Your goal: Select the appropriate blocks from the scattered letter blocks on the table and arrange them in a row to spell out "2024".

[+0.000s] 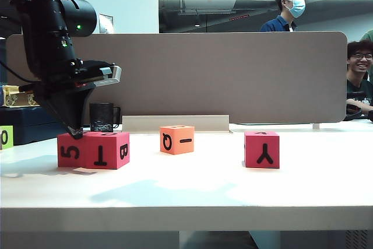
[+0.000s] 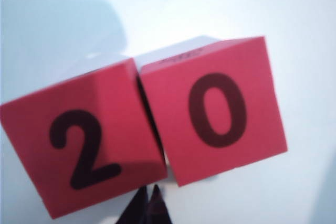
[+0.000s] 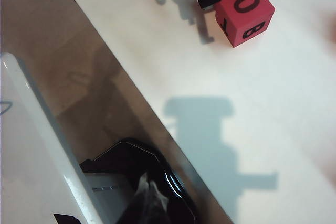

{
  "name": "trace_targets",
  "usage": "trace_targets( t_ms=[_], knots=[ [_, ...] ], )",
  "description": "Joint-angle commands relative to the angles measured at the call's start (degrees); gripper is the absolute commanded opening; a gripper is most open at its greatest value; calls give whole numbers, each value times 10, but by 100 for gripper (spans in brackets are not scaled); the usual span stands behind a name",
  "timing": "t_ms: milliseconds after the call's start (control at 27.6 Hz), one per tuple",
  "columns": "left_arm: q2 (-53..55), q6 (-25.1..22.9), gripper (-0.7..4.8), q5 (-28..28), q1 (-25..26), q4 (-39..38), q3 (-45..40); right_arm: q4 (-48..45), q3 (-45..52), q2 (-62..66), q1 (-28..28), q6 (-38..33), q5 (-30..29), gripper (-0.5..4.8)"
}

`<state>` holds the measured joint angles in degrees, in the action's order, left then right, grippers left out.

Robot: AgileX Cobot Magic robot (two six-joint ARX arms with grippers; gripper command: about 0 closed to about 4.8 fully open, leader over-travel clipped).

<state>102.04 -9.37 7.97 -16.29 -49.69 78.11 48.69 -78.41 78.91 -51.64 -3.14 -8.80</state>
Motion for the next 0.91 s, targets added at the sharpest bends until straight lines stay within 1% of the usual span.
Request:
trace_targets(
  t_ms=[36,72,254,326,435,507,616,688,797,906],
  knots=[
    [-2,4,-6,2,1,4,1,-9,-3,-2,-1,2,-1,-5],
    [-3,4,-6,-4,1,-8,2,-9,-3,-2,-1,2,-1,-5],
    [-18,-5,-6,3,1,-92,47,-10,-3,-2,-1,2,10,-5],
    [-25,-5,-6,16,1,-110,73,-10,-3,-2,0,2,27,-5],
    [-32,-4,-6,25,1,-111,104,-11,-3,-2,3,2,59,-5],
    [-31,4,-5,40,0,-85,132,-16,-3,-2,20,7,65,-5],
    [-31,4,-3,71,-5,-28,132,-18,-3,-3,43,16,66,-5],
    [-30,4,5,77,-9,1,131,-9,-7,-3,61,18,65,-5],
    [-28,2,60,70,-24,40,131,16,-19,-3,90,19,65,-5],
    [-22,-5,67,56,-37,77,131,45,-43,-3,108,24,65,-5]
  ],
)
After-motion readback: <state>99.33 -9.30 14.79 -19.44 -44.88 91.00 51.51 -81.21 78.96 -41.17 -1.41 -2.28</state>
